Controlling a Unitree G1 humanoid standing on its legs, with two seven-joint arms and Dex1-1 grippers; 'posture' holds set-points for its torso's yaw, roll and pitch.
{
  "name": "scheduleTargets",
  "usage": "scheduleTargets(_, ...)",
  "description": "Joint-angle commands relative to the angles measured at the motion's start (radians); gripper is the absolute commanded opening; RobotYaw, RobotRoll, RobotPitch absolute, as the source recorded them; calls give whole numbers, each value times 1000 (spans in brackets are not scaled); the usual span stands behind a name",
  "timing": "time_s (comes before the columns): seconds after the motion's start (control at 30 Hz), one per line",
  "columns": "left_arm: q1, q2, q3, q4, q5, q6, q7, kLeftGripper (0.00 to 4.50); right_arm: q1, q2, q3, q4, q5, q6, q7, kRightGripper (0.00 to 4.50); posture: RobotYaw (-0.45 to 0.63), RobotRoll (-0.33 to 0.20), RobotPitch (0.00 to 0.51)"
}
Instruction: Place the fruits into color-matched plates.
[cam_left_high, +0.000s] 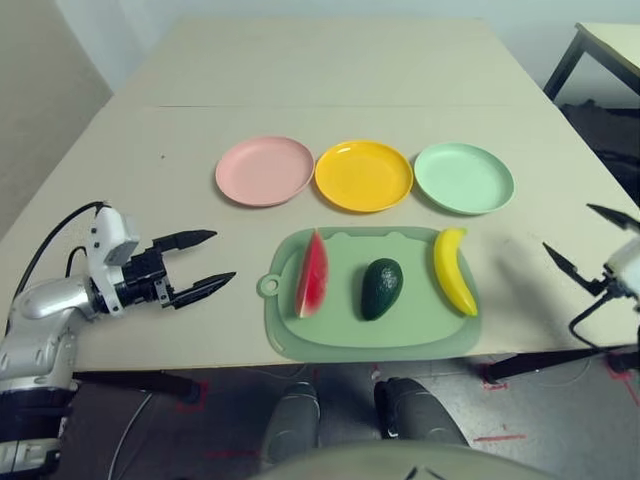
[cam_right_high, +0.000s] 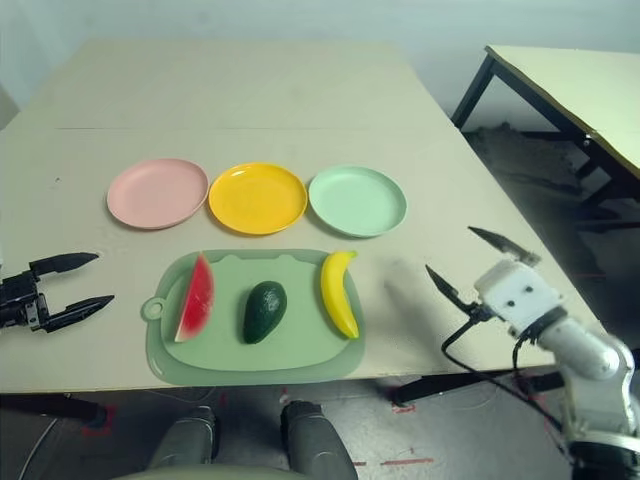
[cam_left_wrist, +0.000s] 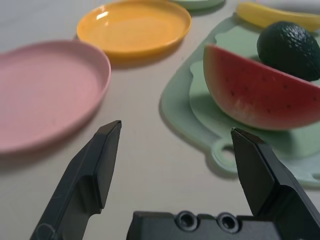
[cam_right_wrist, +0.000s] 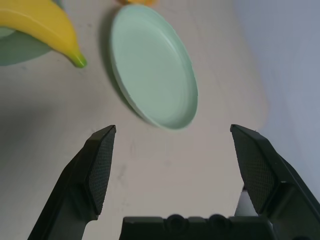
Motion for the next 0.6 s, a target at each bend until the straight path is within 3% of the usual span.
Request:
scheduleTargets(0.03, -9, -25, -35, 56, 43, -47, -14, 4485, -162, -27, 185, 31, -61, -21, 162, 4500, -36, 0, 103)
scheduleTargets(0.13, -22, -44, -44, 68, 53, -68, -13, 4485, -322, -12, 297, 101, -97, -69, 251, 4500, -35, 0, 102)
scheduleTargets(0.27, -43, -62, -60, 92, 67, -95, -19, 4485, -448, 44, 427, 199, -140, -132, 339, 4500, -14, 0, 105)
scheduleTargets(0.6, -113, -71, -79, 166, 86, -143, -43, 4485, -503, 93, 546, 262, -179, -218, 417, 4500, -4, 0, 118)
